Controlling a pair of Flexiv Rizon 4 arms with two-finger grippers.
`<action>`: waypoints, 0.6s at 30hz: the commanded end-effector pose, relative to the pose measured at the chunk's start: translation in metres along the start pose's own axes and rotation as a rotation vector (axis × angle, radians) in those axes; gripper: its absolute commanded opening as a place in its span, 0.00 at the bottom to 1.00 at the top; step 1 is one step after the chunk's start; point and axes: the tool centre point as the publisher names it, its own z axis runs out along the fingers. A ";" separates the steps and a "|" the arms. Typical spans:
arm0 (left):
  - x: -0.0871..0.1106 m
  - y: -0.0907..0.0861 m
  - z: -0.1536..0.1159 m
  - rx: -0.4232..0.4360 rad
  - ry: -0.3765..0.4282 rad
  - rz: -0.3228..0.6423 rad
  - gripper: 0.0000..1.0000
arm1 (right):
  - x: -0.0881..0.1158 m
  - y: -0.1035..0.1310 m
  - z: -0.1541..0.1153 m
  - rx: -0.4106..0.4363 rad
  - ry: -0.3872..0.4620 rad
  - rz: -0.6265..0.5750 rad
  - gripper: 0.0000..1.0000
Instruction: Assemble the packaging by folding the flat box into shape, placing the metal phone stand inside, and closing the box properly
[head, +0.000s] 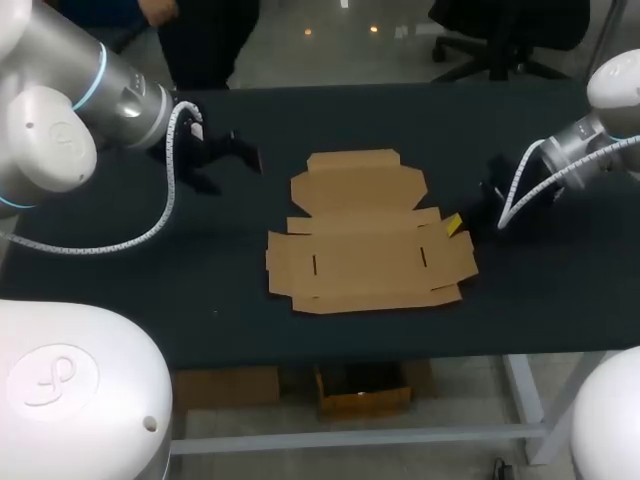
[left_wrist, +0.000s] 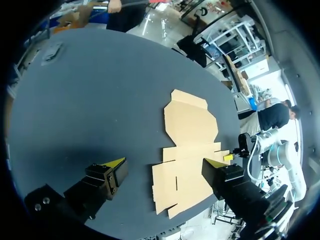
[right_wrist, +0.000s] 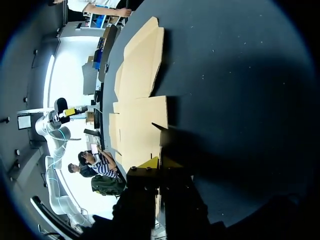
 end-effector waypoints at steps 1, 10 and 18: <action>0.000 0.002 -0.002 0.004 -0.001 0.000 1.00 | 0.002 -0.004 0.000 -0.001 0.006 -0.006 0.00; -0.002 0.003 -0.002 0.004 0.003 -0.006 1.00 | 0.004 -0.009 0.001 0.004 0.010 -0.017 0.00; -0.002 0.004 0.000 0.002 0.006 -0.005 1.00 | 0.001 -0.012 0.003 0.001 0.011 -0.001 0.00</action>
